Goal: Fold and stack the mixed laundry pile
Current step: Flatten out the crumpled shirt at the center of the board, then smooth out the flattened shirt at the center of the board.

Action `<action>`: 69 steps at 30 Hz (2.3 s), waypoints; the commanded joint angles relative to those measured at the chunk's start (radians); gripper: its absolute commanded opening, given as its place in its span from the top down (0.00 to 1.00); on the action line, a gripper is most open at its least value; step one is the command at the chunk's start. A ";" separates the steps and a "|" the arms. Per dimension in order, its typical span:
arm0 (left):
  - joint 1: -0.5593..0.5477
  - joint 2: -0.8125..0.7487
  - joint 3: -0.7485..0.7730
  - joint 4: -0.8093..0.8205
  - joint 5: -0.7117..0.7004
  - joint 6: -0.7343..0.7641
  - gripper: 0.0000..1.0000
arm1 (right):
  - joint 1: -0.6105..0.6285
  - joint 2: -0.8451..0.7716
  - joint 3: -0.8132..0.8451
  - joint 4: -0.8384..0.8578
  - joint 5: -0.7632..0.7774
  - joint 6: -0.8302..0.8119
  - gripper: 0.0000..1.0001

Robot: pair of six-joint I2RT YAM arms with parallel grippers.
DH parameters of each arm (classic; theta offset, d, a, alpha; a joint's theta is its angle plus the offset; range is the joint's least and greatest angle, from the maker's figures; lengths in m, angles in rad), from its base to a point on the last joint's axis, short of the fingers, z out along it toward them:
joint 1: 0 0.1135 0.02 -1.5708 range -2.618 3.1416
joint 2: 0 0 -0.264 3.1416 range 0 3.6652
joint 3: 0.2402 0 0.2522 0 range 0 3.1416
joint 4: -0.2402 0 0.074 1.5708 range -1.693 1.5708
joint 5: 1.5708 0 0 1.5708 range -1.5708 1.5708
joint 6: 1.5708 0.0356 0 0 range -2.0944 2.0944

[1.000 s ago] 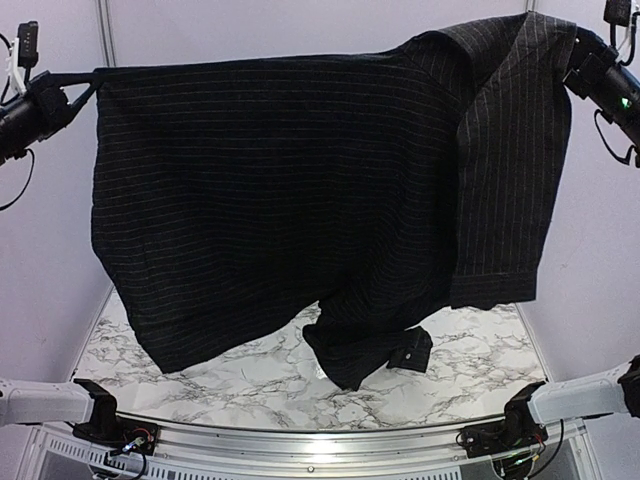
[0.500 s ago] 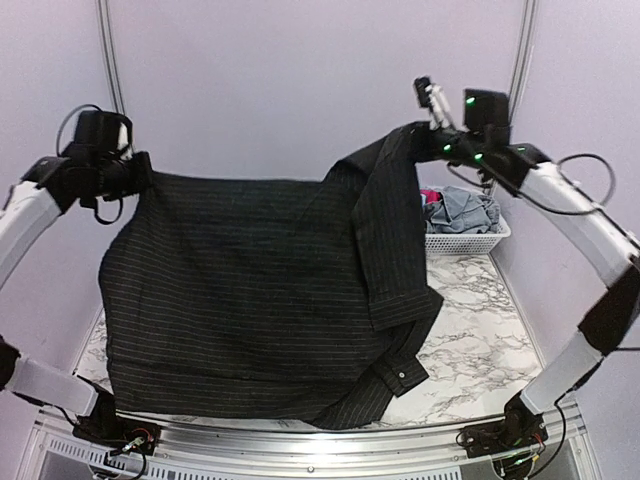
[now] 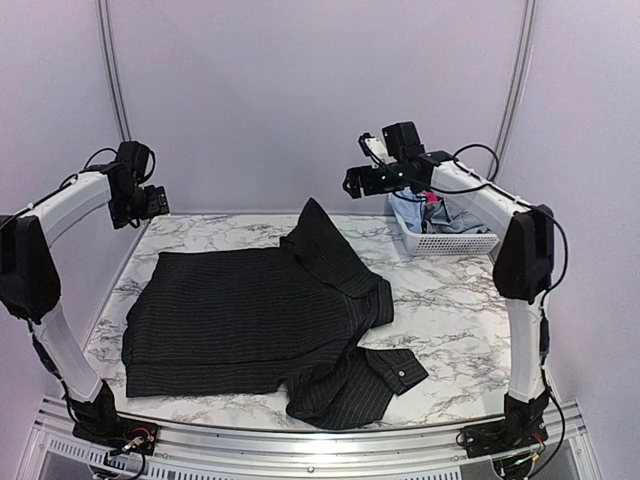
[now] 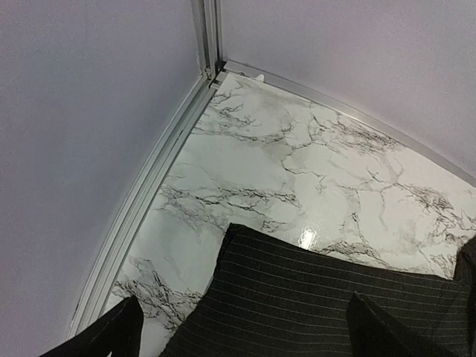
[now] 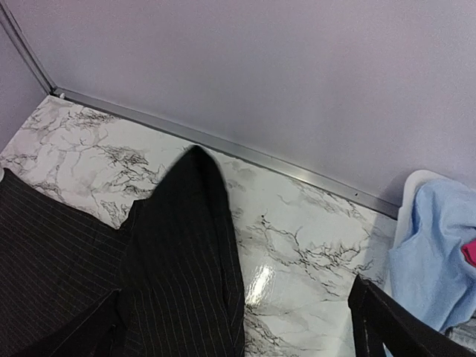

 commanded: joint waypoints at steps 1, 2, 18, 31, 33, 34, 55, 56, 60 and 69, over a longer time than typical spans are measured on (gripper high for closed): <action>-0.006 -0.087 -0.044 -0.017 0.075 0.001 0.01 | 0.006 -0.195 -0.160 0.008 -0.015 0.010 0.02; -0.009 -0.110 -0.077 -0.014 0.112 -0.007 0.01 | 0.006 -0.225 -0.218 0.017 -0.061 0.017 0.03; -0.231 -0.302 -0.526 0.036 0.254 -0.093 0.01 | 0.079 -0.463 -0.929 0.152 -0.338 0.126 0.22; -0.458 -0.068 -0.295 0.195 0.327 -0.004 0.01 | -0.069 -0.462 -1.103 0.101 -0.209 0.094 0.32; -0.459 -0.053 -0.277 0.197 0.328 -0.009 0.01 | -0.107 -0.475 -1.098 0.076 -0.195 0.074 0.33; -0.459 -0.052 -0.274 0.195 0.328 -0.009 0.01 | -0.116 -0.483 -1.088 0.062 -0.191 0.061 0.33; -0.446 -0.133 -0.345 0.194 0.260 0.000 0.01 | -0.007 -0.375 -0.905 0.270 -0.337 0.446 0.57; -0.445 -0.137 -0.347 0.194 0.260 -0.001 0.01 | -0.006 -0.361 -0.900 0.273 -0.333 0.458 0.57; -0.440 -0.143 -0.356 0.194 0.254 0.004 0.01 | -0.004 -0.311 -0.895 0.292 -0.324 0.500 0.59; -0.428 -0.137 -0.352 0.193 0.257 0.019 0.01 | -0.003 -0.250 -0.896 0.292 -0.281 0.546 0.59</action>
